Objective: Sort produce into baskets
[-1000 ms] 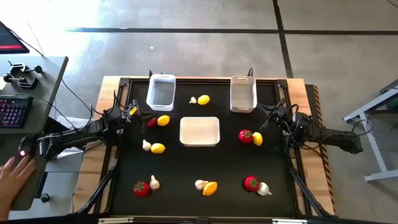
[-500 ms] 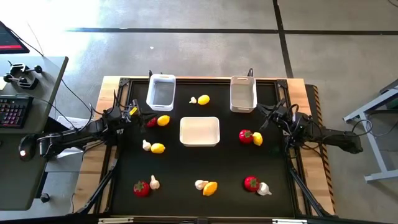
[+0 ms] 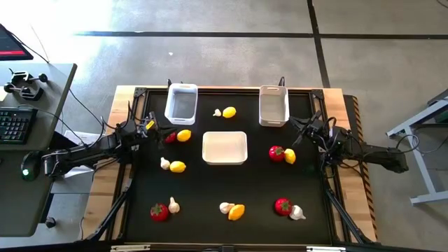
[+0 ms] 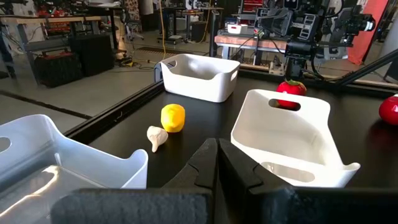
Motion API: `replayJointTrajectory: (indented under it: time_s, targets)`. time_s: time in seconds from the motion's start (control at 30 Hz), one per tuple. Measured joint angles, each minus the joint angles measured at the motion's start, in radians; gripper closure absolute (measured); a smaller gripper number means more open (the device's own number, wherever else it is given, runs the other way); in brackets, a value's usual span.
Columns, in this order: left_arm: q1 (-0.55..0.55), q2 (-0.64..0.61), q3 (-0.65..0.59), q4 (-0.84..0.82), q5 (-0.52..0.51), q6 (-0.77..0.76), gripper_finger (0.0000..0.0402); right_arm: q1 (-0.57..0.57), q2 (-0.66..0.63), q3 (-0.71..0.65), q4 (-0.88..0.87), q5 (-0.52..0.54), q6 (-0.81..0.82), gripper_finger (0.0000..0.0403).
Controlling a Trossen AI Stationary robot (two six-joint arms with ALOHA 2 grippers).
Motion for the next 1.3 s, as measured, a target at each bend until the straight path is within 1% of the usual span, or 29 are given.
replayJointTrajectory:
  time_s: [1.17, 1.3]
  targets:
    - [0.0, 0.0, 0.0, 0.008, 0.0, 0.0, 0.0402, 0.0, 0.0, 0.0, 0.0, 0.0, 0.0, 0.0403]
    - [0.0, 0.0, 0.0, 0.007, 0.0, -0.054, 0.0401, 0.0, 0.0, 0.0, 0.0, 0.0, 0.0, 0.0403]
